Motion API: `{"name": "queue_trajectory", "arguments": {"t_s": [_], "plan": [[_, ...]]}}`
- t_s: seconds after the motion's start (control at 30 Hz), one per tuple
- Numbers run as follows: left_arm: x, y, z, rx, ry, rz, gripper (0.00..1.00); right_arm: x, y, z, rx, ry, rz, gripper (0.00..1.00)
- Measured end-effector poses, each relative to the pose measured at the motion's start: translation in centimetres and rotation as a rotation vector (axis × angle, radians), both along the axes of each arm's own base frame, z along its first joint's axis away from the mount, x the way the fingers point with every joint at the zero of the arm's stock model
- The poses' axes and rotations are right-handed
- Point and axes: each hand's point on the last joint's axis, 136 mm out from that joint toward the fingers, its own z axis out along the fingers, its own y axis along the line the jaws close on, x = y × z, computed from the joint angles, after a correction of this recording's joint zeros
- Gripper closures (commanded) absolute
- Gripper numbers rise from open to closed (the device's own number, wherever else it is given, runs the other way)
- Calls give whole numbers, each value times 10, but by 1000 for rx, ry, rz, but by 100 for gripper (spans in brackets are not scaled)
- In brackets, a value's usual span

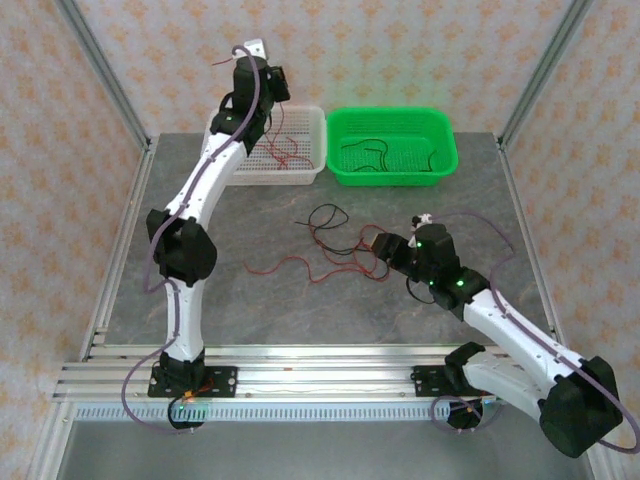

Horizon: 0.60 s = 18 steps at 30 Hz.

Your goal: Untangle the cables

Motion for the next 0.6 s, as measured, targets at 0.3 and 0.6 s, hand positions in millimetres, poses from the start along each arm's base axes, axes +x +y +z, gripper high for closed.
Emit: {"name": "queue_trajectory", "arguments": {"t_s": [0.3,0.6], "plan": [[19,5,-71,-1,66,18,100,-5,-4,1,-8,7,-6,46],[12,21,-168,-52,230,67,100,-6,-5,-3,-15,19,-6,45]]}}
